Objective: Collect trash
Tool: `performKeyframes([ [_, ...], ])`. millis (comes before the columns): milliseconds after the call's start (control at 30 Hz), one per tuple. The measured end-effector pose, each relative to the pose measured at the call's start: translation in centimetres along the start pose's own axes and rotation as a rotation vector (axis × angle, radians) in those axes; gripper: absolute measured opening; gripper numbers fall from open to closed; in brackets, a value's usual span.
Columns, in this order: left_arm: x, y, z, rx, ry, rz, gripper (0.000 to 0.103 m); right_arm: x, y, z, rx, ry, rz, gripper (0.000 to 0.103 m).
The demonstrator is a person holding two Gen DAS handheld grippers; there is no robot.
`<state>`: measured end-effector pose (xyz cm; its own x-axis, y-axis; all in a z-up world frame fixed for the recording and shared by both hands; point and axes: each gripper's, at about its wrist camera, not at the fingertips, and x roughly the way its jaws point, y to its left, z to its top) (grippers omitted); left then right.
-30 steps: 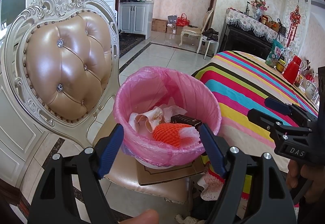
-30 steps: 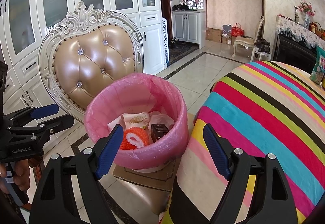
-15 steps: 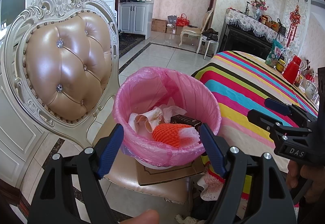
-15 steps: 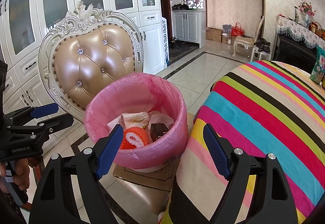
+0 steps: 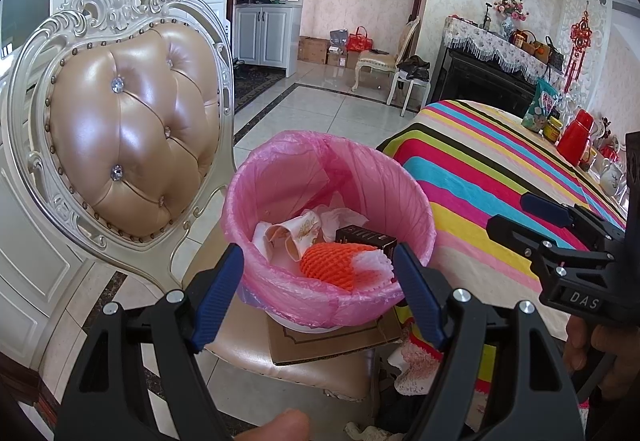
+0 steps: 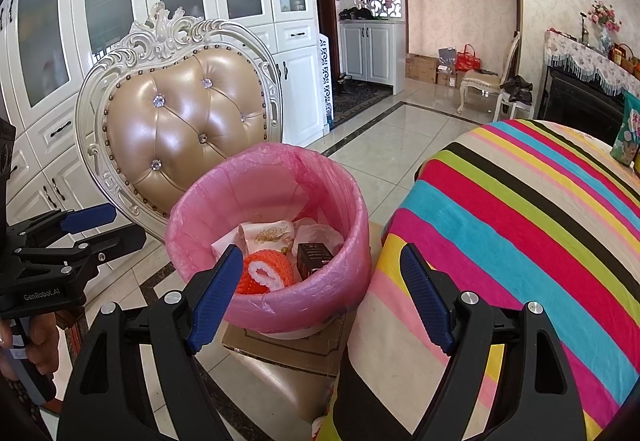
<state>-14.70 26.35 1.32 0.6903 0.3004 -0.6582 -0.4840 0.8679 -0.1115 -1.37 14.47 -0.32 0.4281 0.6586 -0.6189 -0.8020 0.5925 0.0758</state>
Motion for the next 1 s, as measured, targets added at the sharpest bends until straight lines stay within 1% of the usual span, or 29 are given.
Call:
performKeyframes([
  [500, 0.16, 0.02, 0.08, 0.004, -0.003, -0.002, 0.075, -0.06, 0.04, 0.05, -0.001, 0.001, -0.001, 0.076],
  [700, 0.24, -0.06, 0.20, 0.003, -0.001, -0.003, 0.076, -0.05, -0.06, 0.00, 0.002, 0.001, -0.001, 0.076],
  [767, 0.32, -0.02, 0.24, 0.002, -0.003, 0.007, 0.080, -0.01, -0.12, -0.03, 0.002, 0.002, -0.001, 0.076],
  [833, 0.44, 0.10, 0.30, -0.004, -0.003, 0.001, 0.080, 0.00, -0.15, -0.04, 0.003, 0.003, -0.001, 0.076],
  [1000, 0.66, -0.18, 0.47, 0.006, -0.004, 0.012, 0.080, 0.09, -0.25, -0.07, 0.004, 0.004, -0.002, 0.076],
])
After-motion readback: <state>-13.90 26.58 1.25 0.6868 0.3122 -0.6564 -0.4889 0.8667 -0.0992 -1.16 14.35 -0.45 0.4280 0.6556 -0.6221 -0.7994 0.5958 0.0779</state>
